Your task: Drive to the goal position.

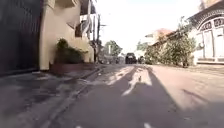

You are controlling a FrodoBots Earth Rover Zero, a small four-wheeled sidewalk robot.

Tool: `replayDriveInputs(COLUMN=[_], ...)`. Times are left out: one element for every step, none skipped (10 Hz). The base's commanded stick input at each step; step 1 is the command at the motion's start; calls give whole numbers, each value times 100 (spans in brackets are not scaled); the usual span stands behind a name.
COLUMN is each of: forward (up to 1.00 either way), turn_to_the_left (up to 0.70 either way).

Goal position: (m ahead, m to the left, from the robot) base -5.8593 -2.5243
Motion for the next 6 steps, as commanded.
replayDriveInputs(forward=[0,0,0,0,0,0], turn_to_the_left=[-100,-100,-100,-100,-100,-100])
